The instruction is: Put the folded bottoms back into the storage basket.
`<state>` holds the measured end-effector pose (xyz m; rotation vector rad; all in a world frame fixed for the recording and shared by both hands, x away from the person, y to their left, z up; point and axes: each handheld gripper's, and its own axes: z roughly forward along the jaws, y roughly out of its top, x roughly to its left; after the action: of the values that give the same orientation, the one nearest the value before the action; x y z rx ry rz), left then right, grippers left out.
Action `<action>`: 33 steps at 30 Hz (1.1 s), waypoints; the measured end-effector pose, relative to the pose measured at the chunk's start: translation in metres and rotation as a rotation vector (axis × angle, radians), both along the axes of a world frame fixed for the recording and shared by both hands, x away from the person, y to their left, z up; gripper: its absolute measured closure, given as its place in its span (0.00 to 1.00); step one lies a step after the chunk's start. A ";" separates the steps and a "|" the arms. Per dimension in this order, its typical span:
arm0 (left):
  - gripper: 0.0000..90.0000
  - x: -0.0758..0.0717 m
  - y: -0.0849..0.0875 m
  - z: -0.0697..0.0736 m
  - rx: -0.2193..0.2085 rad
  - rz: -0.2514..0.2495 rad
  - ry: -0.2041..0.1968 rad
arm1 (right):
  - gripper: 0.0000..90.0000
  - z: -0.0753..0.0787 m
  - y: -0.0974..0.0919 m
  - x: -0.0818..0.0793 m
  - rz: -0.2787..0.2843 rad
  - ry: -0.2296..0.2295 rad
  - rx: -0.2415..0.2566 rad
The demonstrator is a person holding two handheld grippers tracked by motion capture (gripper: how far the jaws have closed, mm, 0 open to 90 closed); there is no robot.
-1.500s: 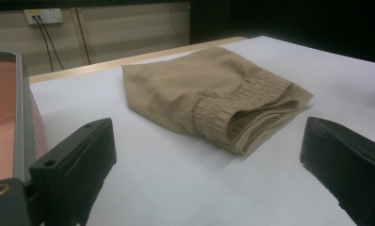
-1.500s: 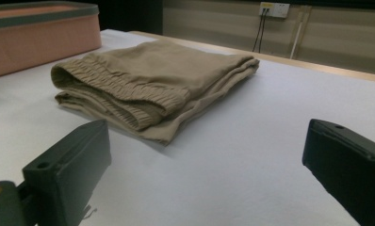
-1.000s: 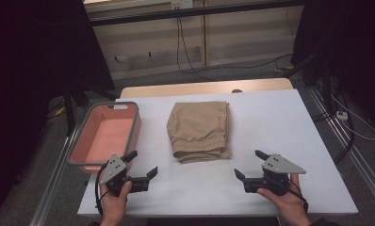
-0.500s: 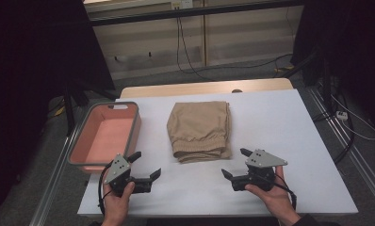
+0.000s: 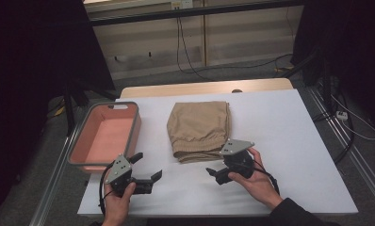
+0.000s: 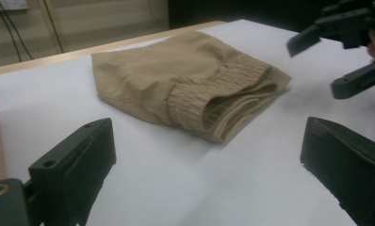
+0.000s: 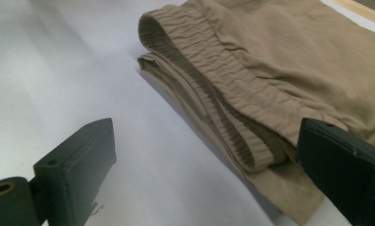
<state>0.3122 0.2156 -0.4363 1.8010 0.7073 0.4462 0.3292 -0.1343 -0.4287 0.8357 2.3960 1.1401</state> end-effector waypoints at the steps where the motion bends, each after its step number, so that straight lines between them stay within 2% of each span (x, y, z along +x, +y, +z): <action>1: 0.04 0.000 -0.001 0.000 0.007 -0.004 -0.001 | 0.07 0.000 0.003 0.003 0.016 0.004 -0.006; 4: 0.04 0.000 -0.003 -0.002 0.016 -0.013 0.004 | 0.11 0.001 0.008 0.008 0.028 0.014 -0.035; 6: 0.04 0.001 -0.003 -0.002 0.018 -0.011 0.016 | 0.21 0.002 0.014 0.016 0.039 0.015 -0.067; 7: 0.04 0.001 -0.002 -0.003 0.018 -0.011 0.017 | 0.21 0.002 0.014 0.016 0.039 0.015 -0.067; 8: 0.04 0.002 -0.002 -0.003 0.020 -0.013 0.015 | 0.19 0.002 0.017 0.023 0.073 0.017 -0.084; 10: 0.04 0.002 -0.002 -0.003 0.020 -0.014 0.016 | 0.20 0.003 0.019 0.026 0.083 0.022 -0.093; 13: 0.04 0.002 -0.003 -0.004 0.024 -0.018 0.021 | 0.20 0.005 0.028 0.038 0.145 0.039 -0.137; 16: 0.04 0.002 -0.003 -0.004 0.025 -0.021 0.022 | 0.20 0.004 0.032 0.045 0.145 0.042 -0.160; 20: 0.04 0.002 -0.004 -0.004 0.024 -0.025 0.028 | 0.28 -0.003 0.037 0.057 0.172 0.055 -0.154; 21: 0.04 0.002 -0.003 -0.004 0.028 -0.025 0.028 | 0.32 -0.008 0.040 0.060 0.175 0.054 -0.169; 23: 0.04 0.002 -0.003 -0.004 0.030 -0.025 0.031 | 0.34 -0.010 0.040 0.061 0.187 0.063 -0.173; 26: 0.04 0.003 -0.003 -0.005 0.022 -0.024 0.033 | 0.36 -0.014 0.042 0.061 0.210 0.044 -0.191; 29: 0.04 0.003 -0.003 -0.005 0.022 -0.027 0.033 | 0.39 -0.018 0.043 0.059 0.243 0.033 -0.250; 33: 0.04 0.003 -0.002 -0.005 0.022 -0.025 0.036 | 0.41 -0.021 0.043 0.058 0.260 0.030 -0.277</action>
<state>0.3151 0.2132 -0.4409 1.8406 0.7066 0.4068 0.3872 -0.0908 -0.4494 0.4662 2.6649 0.8556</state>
